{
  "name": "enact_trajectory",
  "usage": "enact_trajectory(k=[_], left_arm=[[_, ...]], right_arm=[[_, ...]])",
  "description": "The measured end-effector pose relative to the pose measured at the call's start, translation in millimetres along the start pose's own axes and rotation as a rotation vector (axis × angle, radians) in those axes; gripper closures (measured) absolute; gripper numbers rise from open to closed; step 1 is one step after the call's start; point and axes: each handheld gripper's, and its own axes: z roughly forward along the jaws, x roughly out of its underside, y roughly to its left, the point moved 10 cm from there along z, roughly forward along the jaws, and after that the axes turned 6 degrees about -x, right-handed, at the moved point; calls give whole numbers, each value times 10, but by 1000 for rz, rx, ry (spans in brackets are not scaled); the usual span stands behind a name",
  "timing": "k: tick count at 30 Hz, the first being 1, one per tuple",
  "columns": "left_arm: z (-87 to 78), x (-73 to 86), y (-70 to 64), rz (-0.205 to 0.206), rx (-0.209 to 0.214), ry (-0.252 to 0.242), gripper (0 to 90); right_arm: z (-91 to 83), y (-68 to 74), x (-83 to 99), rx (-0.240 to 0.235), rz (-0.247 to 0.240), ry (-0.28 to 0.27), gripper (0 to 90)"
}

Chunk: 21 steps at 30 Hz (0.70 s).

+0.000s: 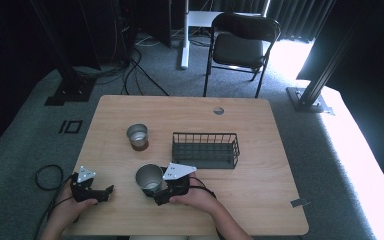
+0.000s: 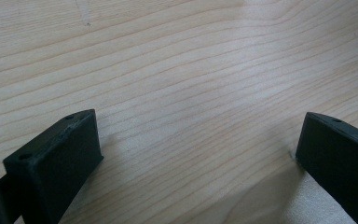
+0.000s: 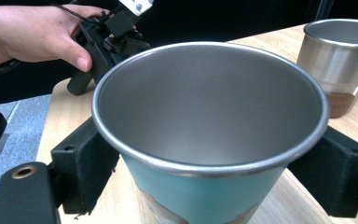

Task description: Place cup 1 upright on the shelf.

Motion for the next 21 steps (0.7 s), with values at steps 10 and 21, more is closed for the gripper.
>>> enact_trajectory(k=[10,21], left_arm=[[0,0,0,0,0,0,4],[0,0,1,1,0,0,4]], right_arm=[[-126,-29,-247,21,14,-30,134],[-402,-178,-599,74,26,-111,134]])
